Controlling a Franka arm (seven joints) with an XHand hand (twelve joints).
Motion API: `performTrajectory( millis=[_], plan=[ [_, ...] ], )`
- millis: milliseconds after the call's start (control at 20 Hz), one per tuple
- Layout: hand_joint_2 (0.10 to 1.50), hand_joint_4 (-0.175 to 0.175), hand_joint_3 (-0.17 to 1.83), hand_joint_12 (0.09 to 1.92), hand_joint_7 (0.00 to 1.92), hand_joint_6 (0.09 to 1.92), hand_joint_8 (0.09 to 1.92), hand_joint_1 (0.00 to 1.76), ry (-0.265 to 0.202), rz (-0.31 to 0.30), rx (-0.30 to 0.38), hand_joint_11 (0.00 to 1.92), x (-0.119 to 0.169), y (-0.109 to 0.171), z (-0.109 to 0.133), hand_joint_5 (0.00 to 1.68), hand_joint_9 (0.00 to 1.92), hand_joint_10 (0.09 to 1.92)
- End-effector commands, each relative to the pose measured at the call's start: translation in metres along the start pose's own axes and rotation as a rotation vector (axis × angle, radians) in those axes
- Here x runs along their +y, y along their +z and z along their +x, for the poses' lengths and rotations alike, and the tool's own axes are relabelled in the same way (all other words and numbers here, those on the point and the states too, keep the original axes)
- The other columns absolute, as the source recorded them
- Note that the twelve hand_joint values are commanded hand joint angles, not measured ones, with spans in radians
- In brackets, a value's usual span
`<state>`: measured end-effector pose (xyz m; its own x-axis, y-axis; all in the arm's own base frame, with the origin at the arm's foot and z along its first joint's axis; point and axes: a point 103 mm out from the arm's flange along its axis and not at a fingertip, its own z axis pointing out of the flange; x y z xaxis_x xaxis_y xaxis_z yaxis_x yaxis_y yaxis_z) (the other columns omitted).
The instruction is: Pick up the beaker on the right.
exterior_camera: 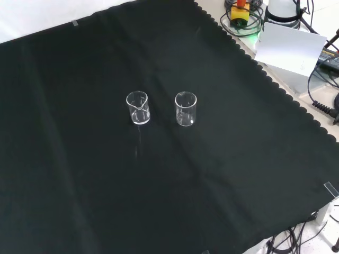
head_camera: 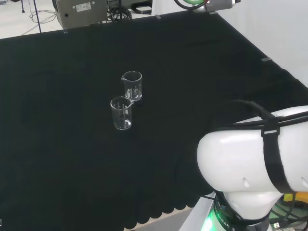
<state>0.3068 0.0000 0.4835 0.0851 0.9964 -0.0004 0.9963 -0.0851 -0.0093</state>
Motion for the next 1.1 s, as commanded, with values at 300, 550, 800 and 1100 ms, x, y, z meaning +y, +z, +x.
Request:
performTrajectory(
  millis=[300, 550, 800, 1100],
  plan=[
    [1.29, -0.02, 0.31, 1.25, 0.0, 0.09, 0.34, 0.05, 0.006, -0.006, -0.011, 0.0, 0.002, 0.001, 0.004, 0.26, 0.07, 0.66],
    [1.3, -0.02, 0.28, 1.25, 0.0, 0.09, 0.34, 0.06, 0.019, 0.006, -0.012, 0.0, 0.009, 0.008, 0.001, 0.28, 0.07, 0.67],
    [1.31, -0.02, 0.28, 1.25, 0.0, 0.09, 0.34, 0.06, 0.052, 0.04, 0.004, 0.0, 0.019, 0.03, -0.01, 0.28, 0.07, 0.67],
    [1.28, -0.02, 0.26, 1.25, 0.01, 0.09, 0.36, 0.12, 0.086, 0.084, 0.018, 0.0, 0.035, 0.063, -0.025, 0.28, 0.08, 0.68]
  ],
)
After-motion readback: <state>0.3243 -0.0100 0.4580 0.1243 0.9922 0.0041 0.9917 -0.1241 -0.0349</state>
